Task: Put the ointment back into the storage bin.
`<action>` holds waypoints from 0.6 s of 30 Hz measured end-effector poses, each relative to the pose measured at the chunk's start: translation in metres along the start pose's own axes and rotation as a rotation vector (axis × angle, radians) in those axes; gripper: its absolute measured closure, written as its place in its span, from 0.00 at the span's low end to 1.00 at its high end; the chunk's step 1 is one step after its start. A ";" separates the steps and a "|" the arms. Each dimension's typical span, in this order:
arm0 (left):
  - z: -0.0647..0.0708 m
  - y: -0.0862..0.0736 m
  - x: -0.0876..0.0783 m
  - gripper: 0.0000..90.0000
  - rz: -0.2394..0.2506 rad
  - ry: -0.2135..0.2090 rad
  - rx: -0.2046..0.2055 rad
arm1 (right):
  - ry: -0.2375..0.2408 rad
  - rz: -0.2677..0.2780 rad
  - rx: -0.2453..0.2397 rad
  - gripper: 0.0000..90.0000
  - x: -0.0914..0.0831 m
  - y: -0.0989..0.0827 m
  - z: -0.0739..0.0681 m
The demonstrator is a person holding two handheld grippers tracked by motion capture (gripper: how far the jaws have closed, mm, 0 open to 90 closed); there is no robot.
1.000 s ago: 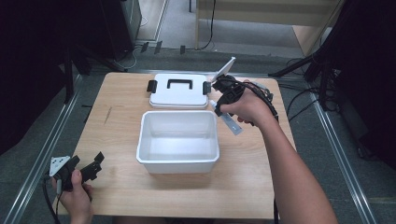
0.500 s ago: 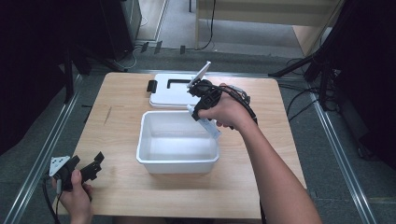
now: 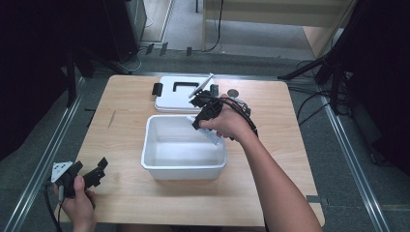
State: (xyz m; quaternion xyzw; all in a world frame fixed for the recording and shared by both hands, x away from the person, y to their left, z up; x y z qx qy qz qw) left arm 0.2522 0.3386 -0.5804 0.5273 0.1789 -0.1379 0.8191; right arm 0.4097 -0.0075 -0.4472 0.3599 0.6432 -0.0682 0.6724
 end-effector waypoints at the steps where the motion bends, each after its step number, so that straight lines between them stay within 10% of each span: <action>1: 0.000 0.000 0.000 0.04 0.000 0.001 0.000 | 0.000 0.000 0.000 0.80 0.000 0.000 0.000; 18: 0.000 0.000 0.000 0.04 0.001 0.000 0.002 | -0.007 -0.024 -0.033 0.80 0.038 -0.018 -0.003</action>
Point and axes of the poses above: each handheld gripper's, and its own axes: x roughly forward along the jaws, y roughly out of its top, z roughly to its right, the point moved 6 cm from there along x, roughly forward along the jaws, and after that the axes turned 6 degrees about -x, right-handed, at the moved point
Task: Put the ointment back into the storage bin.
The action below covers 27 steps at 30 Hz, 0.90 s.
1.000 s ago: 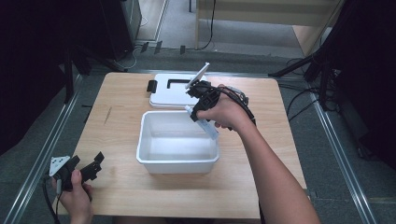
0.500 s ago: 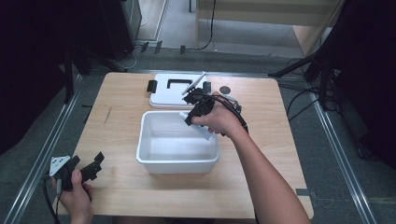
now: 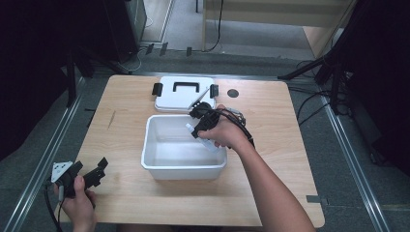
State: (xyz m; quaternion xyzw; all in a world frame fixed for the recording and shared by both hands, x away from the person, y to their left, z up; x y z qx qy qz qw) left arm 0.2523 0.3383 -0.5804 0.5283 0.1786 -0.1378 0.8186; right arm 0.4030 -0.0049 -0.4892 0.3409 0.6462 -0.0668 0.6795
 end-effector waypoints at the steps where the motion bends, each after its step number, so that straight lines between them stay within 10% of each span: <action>1: 0.000 0.000 0.000 0.04 -0.001 0.000 0.001 | 0.002 -0.008 0.005 0.80 0.002 -0.001 -0.001; 27: -0.001 0.000 0.000 0.05 -0.007 0.004 -0.004 | -0.023 0.005 0.010 0.77 0.010 -0.005 0.003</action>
Point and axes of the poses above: each handheld gripper's, and its own axes: x roughly forward along the jaws, y roughly out of its top, z roughly to its right, the point moved 6 cm from there along x, roughly forward along the jaws, and after that the axes turned 6 degrees about -x, right-handed, at the moved point
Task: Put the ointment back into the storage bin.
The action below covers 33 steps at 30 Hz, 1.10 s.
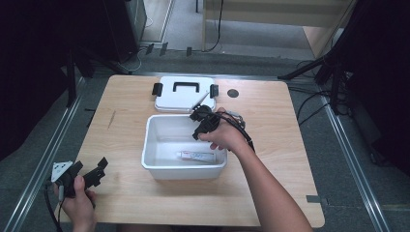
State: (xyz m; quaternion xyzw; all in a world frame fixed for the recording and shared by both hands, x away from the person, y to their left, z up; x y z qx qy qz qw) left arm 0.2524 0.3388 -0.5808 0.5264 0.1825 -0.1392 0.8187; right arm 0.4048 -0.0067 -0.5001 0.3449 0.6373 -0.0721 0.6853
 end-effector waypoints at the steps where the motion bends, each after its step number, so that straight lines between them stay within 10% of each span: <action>1: 0.000 0.000 0.000 0.05 0.000 0.000 0.000 | 0.001 0.003 0.000 0.75 0.000 0.000 0.000; 16: 0.000 0.000 0.000 0.05 -0.001 0.000 0.000 | 0.018 0.075 -0.004 0.00 -0.030 0.003 -0.002; 33: 0.000 0.000 0.000 0.05 0.000 0.000 0.002 | -0.019 0.210 0.058 0.00 -0.080 -0.016 0.017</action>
Point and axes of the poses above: each handheld gripper's, and its own axes: x roughly forward along the jaws, y roughly out of its top, z roughly to its right, the point moved 6 cm from there along x, roughly forward along the jaws, and after that the axes turned 6 degrees about -x, right-handed, at the moved point
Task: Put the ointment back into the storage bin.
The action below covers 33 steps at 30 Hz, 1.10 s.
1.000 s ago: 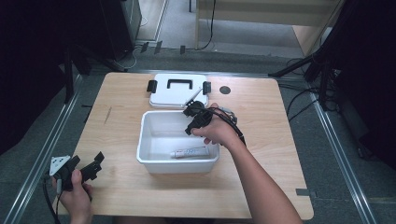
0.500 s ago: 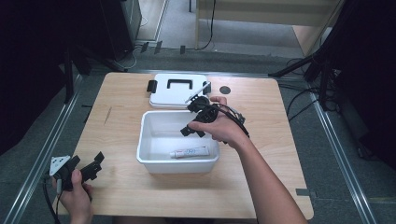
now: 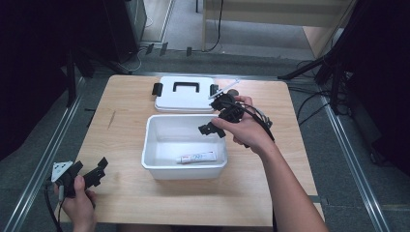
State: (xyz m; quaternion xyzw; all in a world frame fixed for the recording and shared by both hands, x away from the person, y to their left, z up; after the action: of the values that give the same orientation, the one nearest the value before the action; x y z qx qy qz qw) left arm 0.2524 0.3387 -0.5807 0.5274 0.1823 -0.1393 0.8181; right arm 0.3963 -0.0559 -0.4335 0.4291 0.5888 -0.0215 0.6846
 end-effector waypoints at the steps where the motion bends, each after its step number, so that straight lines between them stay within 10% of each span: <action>1: 0.000 0.000 0.000 0.05 0.000 0.000 0.001 | -0.007 0.011 0.003 0.01 -0.005 -0.004 0.005; 33: 0.001 0.000 0.000 0.05 0.003 0.003 0.007 | -0.173 0.118 0.206 0.10 -0.029 -0.117 0.078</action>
State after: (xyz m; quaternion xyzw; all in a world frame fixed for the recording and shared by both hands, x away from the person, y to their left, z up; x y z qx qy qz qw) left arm 0.2525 0.3379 -0.5805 0.5308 0.1823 -0.1380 0.8161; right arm 0.3861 -0.1911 -0.4806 0.5277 0.4959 -0.0784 0.6852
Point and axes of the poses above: each handheld gripper's, and its own axes: x roughly forward along the jaws, y roughly out of its top, z roughly to its right, the point moved 6 cm from there along x, roughly forward along the jaws, and after that the axes turned 6 degrees about -x, right-handed, at the moved point
